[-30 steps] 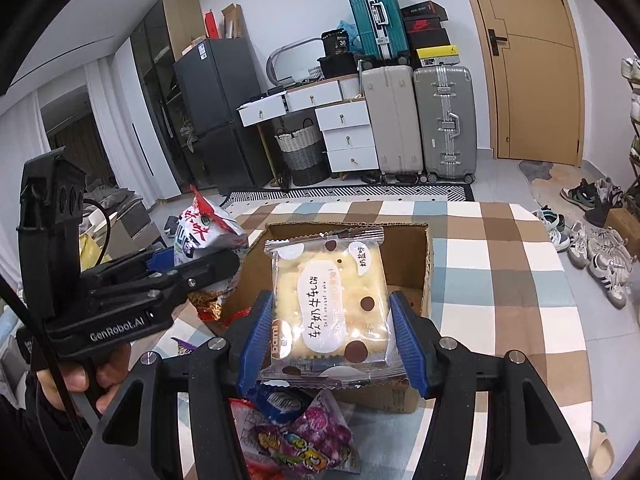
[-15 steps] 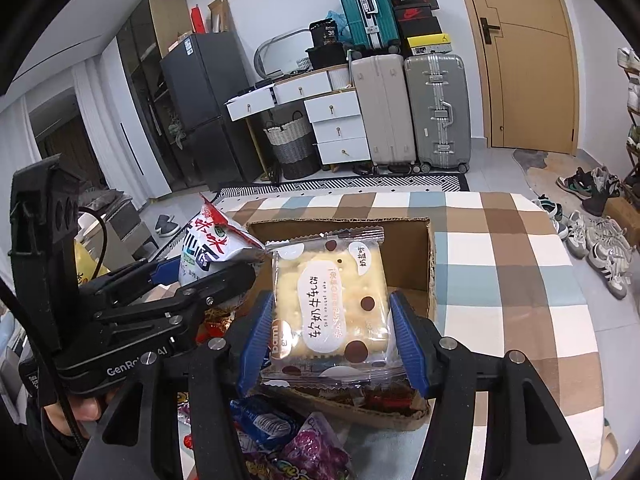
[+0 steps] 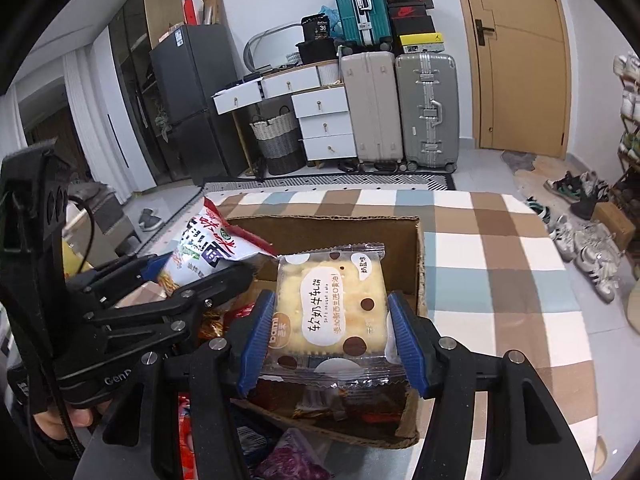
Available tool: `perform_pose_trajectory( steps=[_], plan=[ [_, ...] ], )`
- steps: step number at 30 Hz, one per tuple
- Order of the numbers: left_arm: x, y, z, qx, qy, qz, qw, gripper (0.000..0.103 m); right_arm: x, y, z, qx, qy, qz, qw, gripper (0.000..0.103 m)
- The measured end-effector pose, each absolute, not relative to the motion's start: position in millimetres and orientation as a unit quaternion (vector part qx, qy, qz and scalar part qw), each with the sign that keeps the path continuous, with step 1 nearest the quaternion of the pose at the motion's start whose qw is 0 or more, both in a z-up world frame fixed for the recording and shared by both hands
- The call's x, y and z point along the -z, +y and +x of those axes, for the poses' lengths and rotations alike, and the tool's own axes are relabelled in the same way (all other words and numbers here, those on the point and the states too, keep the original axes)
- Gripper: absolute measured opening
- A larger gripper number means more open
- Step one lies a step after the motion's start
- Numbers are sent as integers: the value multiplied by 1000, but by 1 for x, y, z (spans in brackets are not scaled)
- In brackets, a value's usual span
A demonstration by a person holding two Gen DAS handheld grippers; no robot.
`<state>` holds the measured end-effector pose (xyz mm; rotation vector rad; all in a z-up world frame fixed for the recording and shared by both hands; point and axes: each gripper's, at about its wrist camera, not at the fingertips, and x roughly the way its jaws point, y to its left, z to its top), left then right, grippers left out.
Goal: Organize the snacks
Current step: 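Lower both held snacks into the SF box and open both tools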
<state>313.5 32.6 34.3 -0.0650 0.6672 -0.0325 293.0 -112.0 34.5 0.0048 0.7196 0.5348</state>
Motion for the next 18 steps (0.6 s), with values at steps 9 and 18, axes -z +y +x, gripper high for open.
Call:
perform_pose_trajectory(
  steps=[9, 18],
  plan=[
    [-25, 32, 323, 11, 336, -29, 942, 52, -25, -106, 291, -243, 336, -39, 909, 58],
    [-33, 34, 312, 5, 329, -31, 944, 68, -37, -106, 275, -257, 296, -50, 919, 63]
  ],
)
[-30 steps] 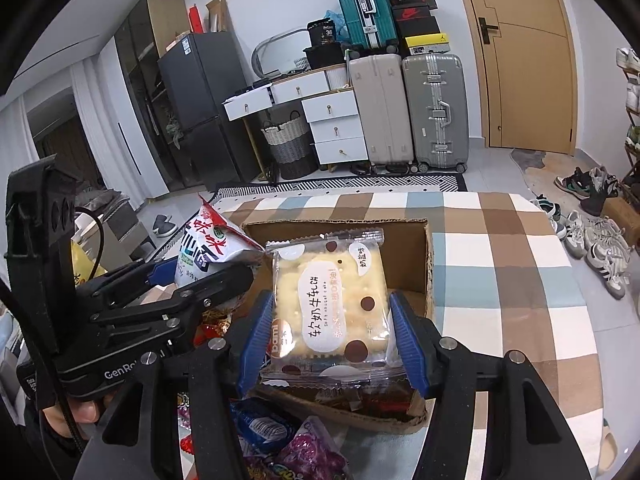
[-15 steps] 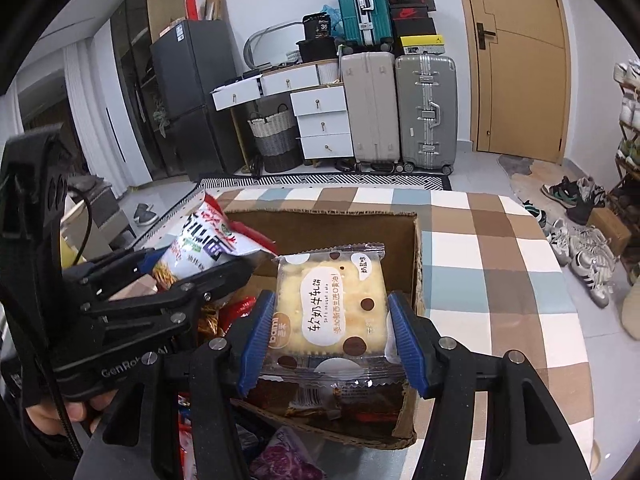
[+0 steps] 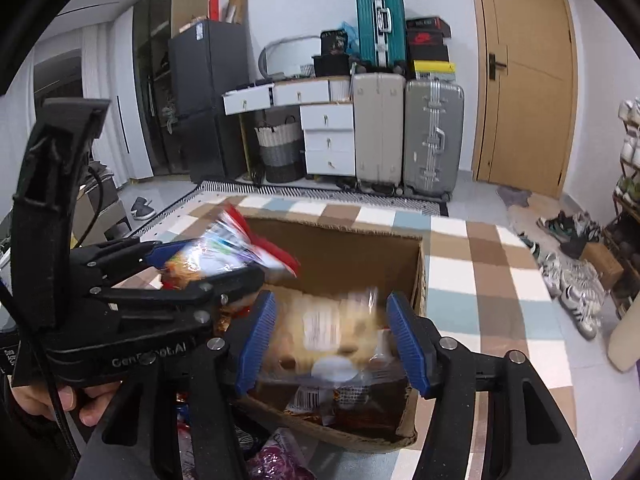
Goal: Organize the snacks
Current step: 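Lower both held snacks into the SF box and open both tools, then grasp the purple Wangzai candy bag with the left tool while the right tool grasps the purple grape candy bag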
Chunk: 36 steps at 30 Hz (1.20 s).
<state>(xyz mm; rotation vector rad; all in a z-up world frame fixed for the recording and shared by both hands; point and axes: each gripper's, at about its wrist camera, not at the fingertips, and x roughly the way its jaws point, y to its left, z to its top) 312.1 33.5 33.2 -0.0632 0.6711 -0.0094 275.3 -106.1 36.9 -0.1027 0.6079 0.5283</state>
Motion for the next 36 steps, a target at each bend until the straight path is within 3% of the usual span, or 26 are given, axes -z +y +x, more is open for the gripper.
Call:
perform_pose_trajectory(
  steps=[3, 4, 7, 9, 23, 36],
  plan=[
    [-41, 41, 301, 2, 319, -44, 947, 86, -45, -111, 267, -251, 284, -48, 924, 79],
    [-44, 43, 297, 4, 315, -49, 948, 87, -48, -113, 264, -249, 280, -46, 926, 87],
    [-52, 50, 282, 6, 307, -64, 949, 102, -54, -121, 256, -247, 274, -39, 929, 98],
    [-59, 52, 268, -3, 298, -63, 953, 102, -57, -125, 250, -252, 281, -32, 926, 103],
    [-77, 60, 190, -21, 285, -60, 956, 102, -65, -145, 198, -256, 310, -14, 915, 103],
    [-47, 72, 166, -39, 320, -72, 944, 102, -50, -148, 180, -260, 336, -20, 905, 103]
  ],
)
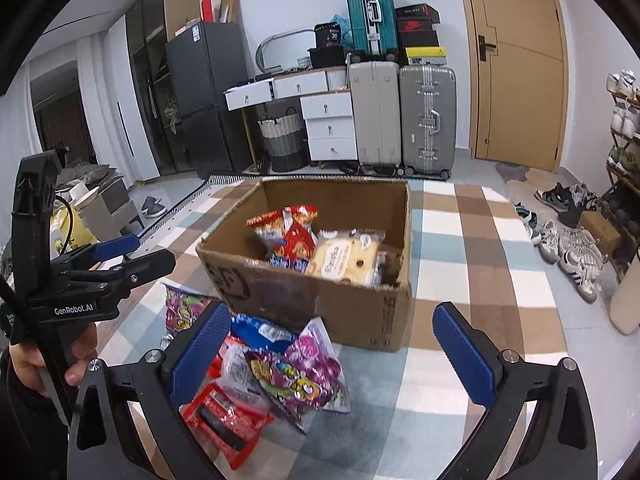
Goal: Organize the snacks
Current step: 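Grasp the purple Wangzai candy bag with the left tool while the right tool grasps the purple grape candy bag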
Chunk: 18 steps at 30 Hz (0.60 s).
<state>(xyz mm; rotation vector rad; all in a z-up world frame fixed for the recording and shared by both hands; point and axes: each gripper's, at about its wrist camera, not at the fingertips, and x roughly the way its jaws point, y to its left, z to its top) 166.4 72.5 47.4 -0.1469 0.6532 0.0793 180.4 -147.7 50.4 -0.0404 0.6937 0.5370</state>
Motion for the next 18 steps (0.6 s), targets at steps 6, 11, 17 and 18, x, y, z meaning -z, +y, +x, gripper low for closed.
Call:
perform_pose_trajectory(
  steps=[6, 11, 17, 18],
  plan=[
    [-33, 72, 158, -39, 336, -77, 938, 102, -37, -149, 176, -257, 354, -15, 899, 103],
    [-25, 67, 156, -33, 347, -69, 935, 102, -28, -147, 175, -256, 362, -14, 896, 103],
    [-13, 63, 153, -25, 363, -71, 929, 102, -20, -147, 176, -256, 373, -11, 892, 103],
    [-10, 63, 152, -24, 365, -73, 928, 102, -19, -147, 176, -255, 374, -11, 891, 103]
  ],
)
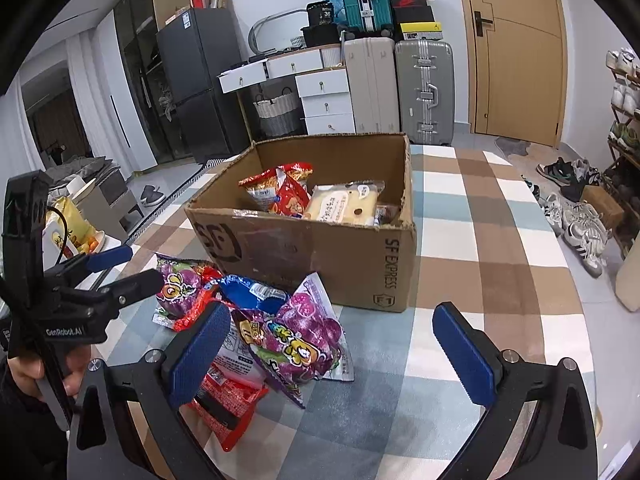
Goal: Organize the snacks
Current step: 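Grasp the purple Wangzai candy bag with the left tool while the right tool grasps the purple grape candy bag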
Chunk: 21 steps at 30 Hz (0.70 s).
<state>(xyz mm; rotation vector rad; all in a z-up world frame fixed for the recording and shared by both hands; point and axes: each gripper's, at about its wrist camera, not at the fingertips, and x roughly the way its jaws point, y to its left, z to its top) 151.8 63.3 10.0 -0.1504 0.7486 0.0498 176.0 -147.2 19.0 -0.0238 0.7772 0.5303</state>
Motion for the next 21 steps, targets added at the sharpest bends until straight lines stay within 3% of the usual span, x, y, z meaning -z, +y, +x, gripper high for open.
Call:
perform_pose_trajectory(
  steps=[21],
  plan=[
    [40, 80, 160, -35, 415, -108, 903, 102, 37, -130, 187, -284, 439, -16, 852, 103]
  ],
)
